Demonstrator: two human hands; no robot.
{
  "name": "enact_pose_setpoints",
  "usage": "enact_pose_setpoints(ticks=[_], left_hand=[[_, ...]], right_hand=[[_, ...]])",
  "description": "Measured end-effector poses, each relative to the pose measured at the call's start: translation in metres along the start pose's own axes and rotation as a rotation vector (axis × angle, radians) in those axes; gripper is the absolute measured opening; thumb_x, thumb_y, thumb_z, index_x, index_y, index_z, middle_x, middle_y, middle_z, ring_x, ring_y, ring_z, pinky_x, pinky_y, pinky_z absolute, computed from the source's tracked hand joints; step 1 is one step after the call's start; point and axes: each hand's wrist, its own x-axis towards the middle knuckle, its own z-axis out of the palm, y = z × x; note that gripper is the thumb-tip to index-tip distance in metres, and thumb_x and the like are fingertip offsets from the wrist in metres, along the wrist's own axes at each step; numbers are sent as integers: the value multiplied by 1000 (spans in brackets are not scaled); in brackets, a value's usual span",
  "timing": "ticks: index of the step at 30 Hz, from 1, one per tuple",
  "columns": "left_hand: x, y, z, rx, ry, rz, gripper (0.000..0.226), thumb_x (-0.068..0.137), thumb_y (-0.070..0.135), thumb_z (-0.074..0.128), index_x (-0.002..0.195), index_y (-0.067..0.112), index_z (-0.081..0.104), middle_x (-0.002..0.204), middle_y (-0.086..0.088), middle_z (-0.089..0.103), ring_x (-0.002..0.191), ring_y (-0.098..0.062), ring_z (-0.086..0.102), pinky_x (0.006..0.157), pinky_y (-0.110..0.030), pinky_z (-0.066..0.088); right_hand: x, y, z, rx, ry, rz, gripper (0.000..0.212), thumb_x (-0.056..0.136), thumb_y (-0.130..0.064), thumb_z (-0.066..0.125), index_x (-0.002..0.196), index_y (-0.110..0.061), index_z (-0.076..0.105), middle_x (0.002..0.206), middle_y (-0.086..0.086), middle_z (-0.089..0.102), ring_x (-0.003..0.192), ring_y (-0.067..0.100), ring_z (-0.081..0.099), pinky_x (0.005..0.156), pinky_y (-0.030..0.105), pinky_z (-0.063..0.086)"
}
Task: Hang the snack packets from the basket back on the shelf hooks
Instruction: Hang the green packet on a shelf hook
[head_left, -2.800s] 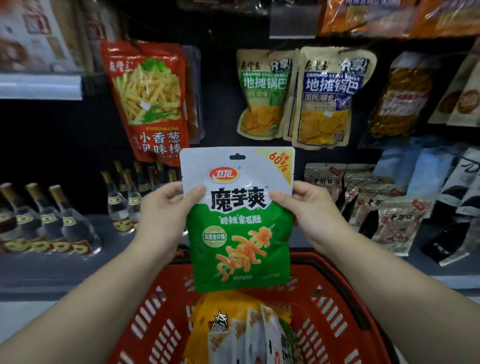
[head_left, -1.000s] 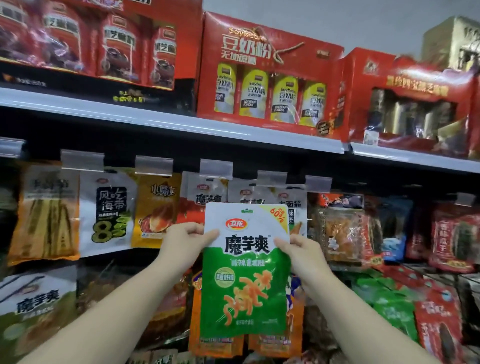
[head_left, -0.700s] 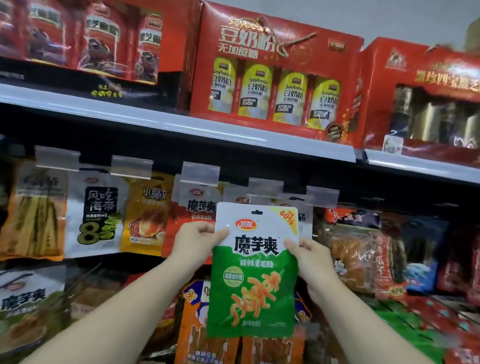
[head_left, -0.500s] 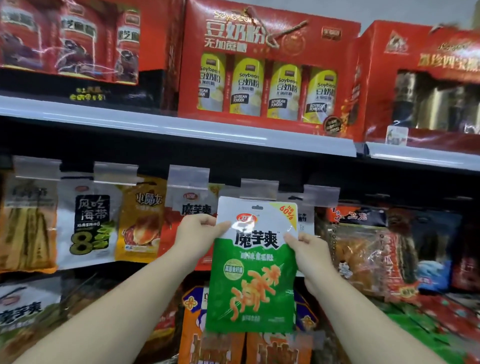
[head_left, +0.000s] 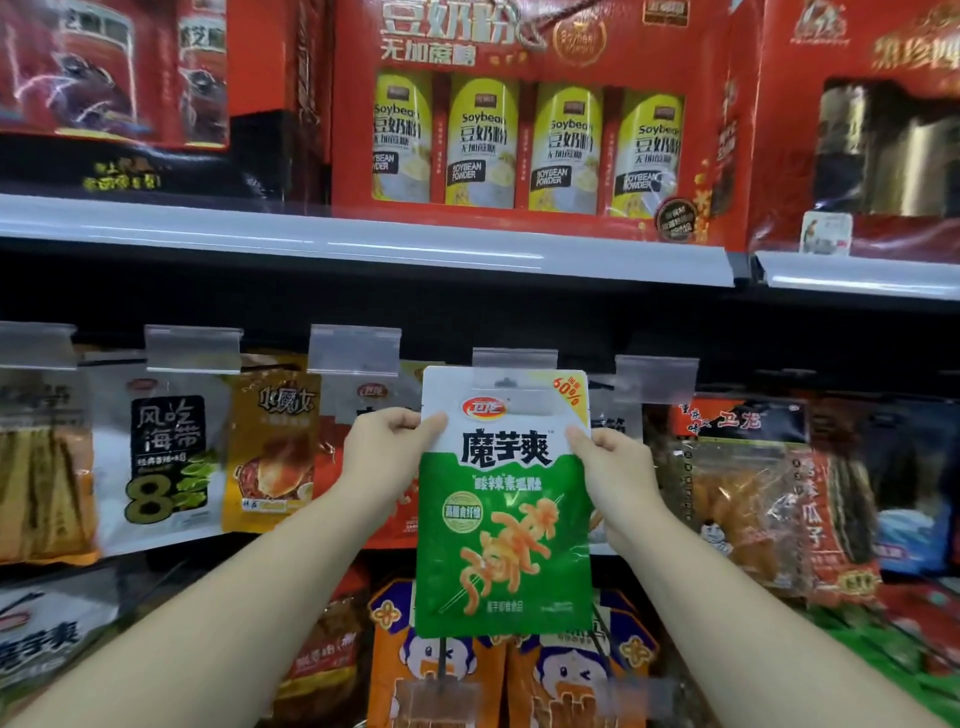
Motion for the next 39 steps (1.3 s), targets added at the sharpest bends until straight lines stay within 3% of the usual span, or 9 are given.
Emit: enact_pose_setpoints(ticks=[10, 15, 17, 19, 22, 26, 33, 36, 39], left_hand=[[23, -15, 14, 28, -4, -22, 27, 85, 31, 70, 84, 4, 69, 88, -14, 71, 70, -21, 56, 60, -24, 44], [44, -22, 26, 30, 7, -68, 24, 84, 29, 71, 81, 5, 65, 79, -11, 63, 67, -22, 54, 58, -23, 45], [52, -26, 31, 30, 23, -100, 24, 83, 29, 72, 70, 15, 59, 76, -7, 62, 70, -22, 56, 67, -29, 49], [61, -30, 35, 60, 26, -115, 27, 83, 30, 72, 65, 22, 54, 76, -5, 62, 69, -22, 56, 71, -30, 48], [74, -36, 40, 114, 27, -111, 22, 82, 34, 72, 72, 17, 63, 86, -6, 66, 72, -23, 57, 75, -33, 52], [88, -43, 45, 210, 50, -109, 35, 82, 41, 70, 101, 12, 72, 94, -4, 67, 83, -21, 58, 76, -24, 45], [99, -55, 53, 245, 72, -109, 46, 79, 50, 70, 109, 15, 69, 108, -6, 69, 88, -22, 59, 78, -24, 44], [97, -57, 50, 283, 56, -70, 38, 82, 47, 68, 105, 17, 71, 107, -4, 72, 94, -24, 65, 84, -29, 51], [91, -53, 43, 339, 43, -33, 18, 84, 38, 67, 95, 25, 64, 99, 1, 72, 83, -23, 68, 81, -34, 56]], right_hand=[[21, 9, 12, -62, 38, 37, 50, 93, -32, 58, 55, -20, 27, 47, -4, 25, 49, 18, 25, 55, 28, 16], [41, 18, 24, -97, 54, 109, 48, 91, -38, 57, 50, -22, 36, 28, -8, 33, 52, 18, 33, 75, 34, 14], [46, 19, 27, -111, 87, 120, 46, 91, -38, 57, 52, -21, 41, 31, -10, 37, 53, 17, 35, 81, 35, 11], [52, 19, 29, -99, 102, 112, 37, 92, -35, 58, 60, -18, 51, 49, -8, 50, 57, 18, 42, 76, 32, 24], [57, 11, 34, -53, 78, 93, 25, 94, -25, 58, 84, -3, 62, 82, 23, 62, 81, 38, 60, 73, 37, 46], [72, 17, 42, -65, 69, 150, 32, 93, -24, 60, 65, -12, 51, 60, 4, 46, 55, 20, 41, 54, 27, 29], [83, 21, 47, -148, 47, 107, 10, 95, -24, 56, 89, -17, 55, 74, 1, 56, 56, 10, 45, 47, 23, 31], [81, 25, 44, -223, 53, 74, 26, 94, -27, 57, 74, -11, 51, 64, 1, 50, 58, 19, 47, 51, 24, 30], [80, 28, 40, -242, 72, 79, 19, 91, -23, 62, 85, -9, 51, 68, 1, 51, 73, 24, 50, 67, 26, 37]])
